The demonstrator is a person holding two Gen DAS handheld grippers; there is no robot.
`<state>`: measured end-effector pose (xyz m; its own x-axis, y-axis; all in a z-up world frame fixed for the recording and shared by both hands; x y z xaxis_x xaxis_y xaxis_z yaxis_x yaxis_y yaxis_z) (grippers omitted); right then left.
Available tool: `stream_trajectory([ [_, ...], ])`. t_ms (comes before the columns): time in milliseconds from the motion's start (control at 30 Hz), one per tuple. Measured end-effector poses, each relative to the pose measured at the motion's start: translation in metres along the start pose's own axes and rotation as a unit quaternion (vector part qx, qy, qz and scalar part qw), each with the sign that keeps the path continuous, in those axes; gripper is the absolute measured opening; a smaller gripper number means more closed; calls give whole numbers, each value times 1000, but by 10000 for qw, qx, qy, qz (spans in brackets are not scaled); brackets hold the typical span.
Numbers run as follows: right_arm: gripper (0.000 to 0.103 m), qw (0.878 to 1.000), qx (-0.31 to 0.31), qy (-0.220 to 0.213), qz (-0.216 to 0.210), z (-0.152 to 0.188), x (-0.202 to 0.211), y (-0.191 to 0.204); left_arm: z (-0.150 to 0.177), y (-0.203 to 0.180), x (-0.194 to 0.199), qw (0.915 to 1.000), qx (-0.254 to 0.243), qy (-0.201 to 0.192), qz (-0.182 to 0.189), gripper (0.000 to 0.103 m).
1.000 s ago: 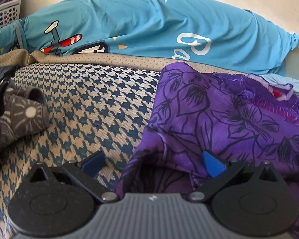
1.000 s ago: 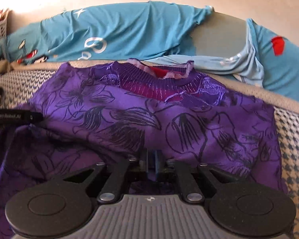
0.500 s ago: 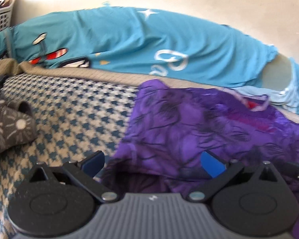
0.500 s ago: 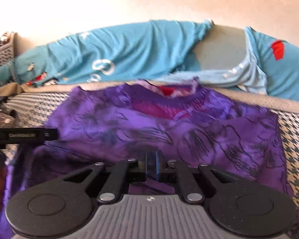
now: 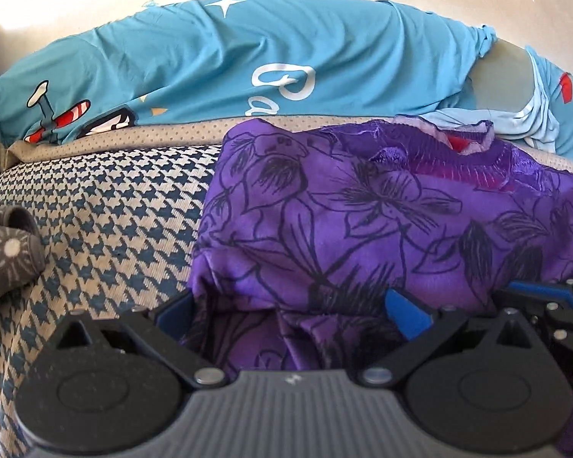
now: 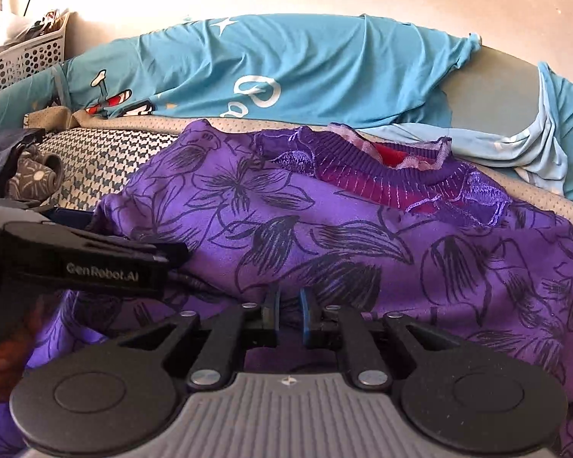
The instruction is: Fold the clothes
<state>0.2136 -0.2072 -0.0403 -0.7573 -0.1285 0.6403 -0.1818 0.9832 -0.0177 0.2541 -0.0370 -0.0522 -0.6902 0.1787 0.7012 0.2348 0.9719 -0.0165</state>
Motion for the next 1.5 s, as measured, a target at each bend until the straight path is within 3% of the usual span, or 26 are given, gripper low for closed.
stream_trajectory([
  [333, 19, 9994, -331, -52, -25, -4, 14, -14, 1, 4, 4, 9999, 101, 66, 70, 103],
  [633, 31, 9939, -858, -303, 629, -1, 49, -69, 2, 0, 8, 9999, 89, 53, 21, 103],
  [900, 53, 9798, -1496, -421, 1261, 13, 72, -131, 4, -3, 7, 10000, 12, 2, -40, 103],
  [967, 66, 9758, -1650, -433, 1364, 16, 74, -143, 4, -3, 6, 10000, 9, -5, -42, 103],
  [1167, 76, 9726, -1868, -351, 1342, 28, 72, -162, 4, -3, 6, 10000, 26, -2, -20, 103],
  [1500, 77, 9716, -2086, -176, 1106, 43, 54, -180, 4, -2, 5, 10000, 33, -7, -3, 103],
])
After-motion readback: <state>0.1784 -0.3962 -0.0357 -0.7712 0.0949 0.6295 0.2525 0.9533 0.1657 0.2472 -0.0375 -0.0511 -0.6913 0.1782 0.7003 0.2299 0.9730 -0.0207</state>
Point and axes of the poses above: each gripper's, at about its wrist camera, not at the fingertips, and x roughly against the way its jaws point, y to its left, z to its underside, the point moved 3 cm from there along -x, roughly the way its jaws point
